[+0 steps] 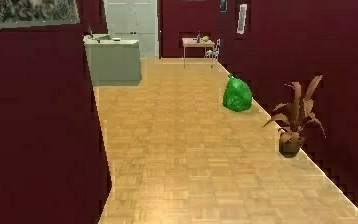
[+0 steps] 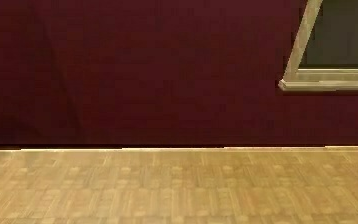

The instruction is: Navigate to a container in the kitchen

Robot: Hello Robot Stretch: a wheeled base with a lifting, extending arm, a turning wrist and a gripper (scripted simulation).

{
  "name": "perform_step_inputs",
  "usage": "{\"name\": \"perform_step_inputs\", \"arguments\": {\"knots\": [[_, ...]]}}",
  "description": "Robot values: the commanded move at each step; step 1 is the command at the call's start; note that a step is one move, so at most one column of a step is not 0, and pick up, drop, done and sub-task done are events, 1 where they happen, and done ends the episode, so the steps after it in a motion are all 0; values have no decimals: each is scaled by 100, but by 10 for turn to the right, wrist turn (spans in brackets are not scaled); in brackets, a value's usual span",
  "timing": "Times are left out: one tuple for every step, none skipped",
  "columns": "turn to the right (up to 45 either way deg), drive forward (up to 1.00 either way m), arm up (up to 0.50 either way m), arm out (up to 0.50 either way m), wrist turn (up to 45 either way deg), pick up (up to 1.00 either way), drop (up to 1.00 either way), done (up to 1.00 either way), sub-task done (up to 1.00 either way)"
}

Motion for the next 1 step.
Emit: {"name": "perform_step_inputs", "arguments": {"knots": [[0,100,0,0,0,0,0,0,0]]}}
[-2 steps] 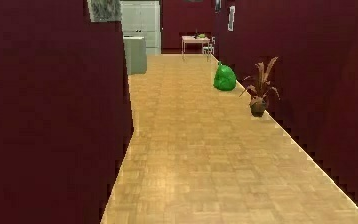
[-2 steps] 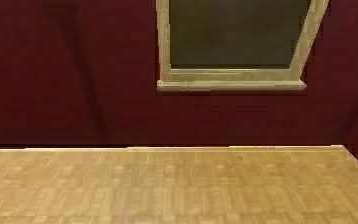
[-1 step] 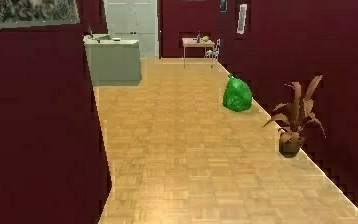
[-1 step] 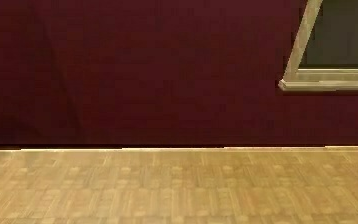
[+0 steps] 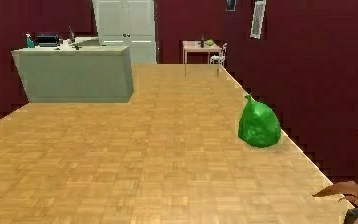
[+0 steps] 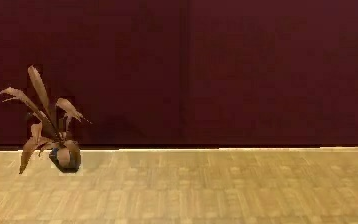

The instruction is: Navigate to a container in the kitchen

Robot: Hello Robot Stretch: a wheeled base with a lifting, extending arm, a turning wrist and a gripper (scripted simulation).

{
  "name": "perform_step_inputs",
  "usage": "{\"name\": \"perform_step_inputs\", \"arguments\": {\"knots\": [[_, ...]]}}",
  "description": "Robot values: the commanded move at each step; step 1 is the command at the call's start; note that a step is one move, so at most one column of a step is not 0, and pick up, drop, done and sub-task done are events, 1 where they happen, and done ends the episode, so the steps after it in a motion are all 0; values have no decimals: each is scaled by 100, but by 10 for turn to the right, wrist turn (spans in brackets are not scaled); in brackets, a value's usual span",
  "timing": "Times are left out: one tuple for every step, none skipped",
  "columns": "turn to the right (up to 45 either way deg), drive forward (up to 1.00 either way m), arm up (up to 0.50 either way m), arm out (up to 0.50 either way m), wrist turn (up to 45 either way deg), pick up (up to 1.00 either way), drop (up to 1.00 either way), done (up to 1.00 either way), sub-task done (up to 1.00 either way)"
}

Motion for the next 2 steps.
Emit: {"name": "perform_step_inputs", "arguments": {"knots": [[0,65,0,0,0,0,0,0,0],[-420,0,0,0,0,0,0,0,0]]}}
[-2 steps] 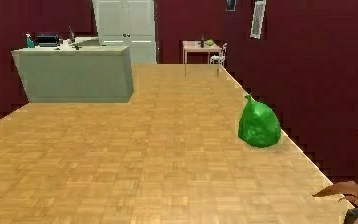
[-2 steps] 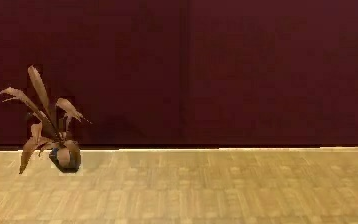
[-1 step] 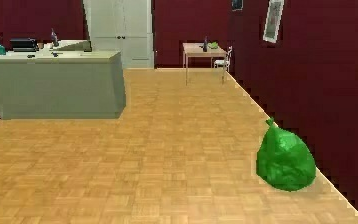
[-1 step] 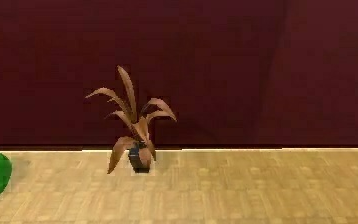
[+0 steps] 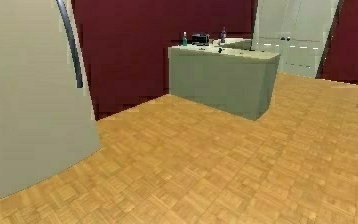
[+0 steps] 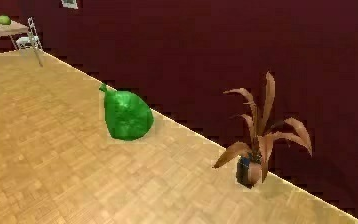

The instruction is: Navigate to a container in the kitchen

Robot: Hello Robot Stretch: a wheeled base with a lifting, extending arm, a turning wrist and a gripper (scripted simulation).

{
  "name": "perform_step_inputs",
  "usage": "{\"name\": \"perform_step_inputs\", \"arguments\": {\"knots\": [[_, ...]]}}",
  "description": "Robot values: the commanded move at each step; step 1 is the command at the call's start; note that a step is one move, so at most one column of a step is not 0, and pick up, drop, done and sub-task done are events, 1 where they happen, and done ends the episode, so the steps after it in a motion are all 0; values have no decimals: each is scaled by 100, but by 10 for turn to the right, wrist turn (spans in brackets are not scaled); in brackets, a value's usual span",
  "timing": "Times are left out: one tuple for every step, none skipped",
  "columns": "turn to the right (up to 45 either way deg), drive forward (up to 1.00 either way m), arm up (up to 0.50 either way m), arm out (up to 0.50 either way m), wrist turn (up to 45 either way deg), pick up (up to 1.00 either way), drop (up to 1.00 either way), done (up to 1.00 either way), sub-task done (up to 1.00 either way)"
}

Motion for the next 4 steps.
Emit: {"name": "perform_step_inputs", "arguments": {"knots": [[0,100,0,0,0,0,0,0,0],[-30,0,0,0,0,0,0,0,0],[0,100,0,0,0,0,0,0,0],[0,100,0,0,0,0,0,0,0]]}}
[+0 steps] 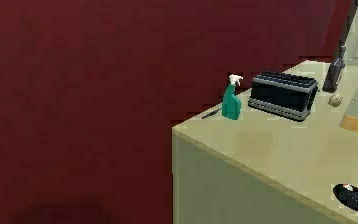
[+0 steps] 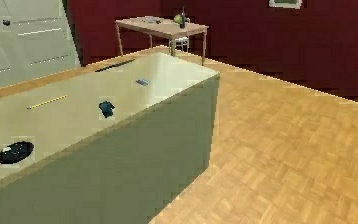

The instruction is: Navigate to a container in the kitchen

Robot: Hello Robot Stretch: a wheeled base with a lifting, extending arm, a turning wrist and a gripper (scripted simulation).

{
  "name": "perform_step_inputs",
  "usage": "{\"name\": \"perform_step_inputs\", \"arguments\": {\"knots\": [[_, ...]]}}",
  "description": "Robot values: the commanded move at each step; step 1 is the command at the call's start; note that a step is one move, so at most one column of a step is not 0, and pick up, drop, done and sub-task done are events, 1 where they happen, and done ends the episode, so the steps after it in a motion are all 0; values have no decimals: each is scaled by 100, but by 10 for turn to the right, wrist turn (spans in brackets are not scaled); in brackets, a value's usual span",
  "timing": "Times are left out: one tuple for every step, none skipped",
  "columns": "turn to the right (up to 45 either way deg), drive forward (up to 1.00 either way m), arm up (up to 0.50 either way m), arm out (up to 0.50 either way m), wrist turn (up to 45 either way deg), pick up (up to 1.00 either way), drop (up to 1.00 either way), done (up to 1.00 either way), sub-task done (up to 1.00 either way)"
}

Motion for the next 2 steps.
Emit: {"name": "perform_step_inputs", "arguments": {"knots": [[150,0,0,0,0,0,0,0,0],[0,0,0,0,0,0,0,100,0]]}}
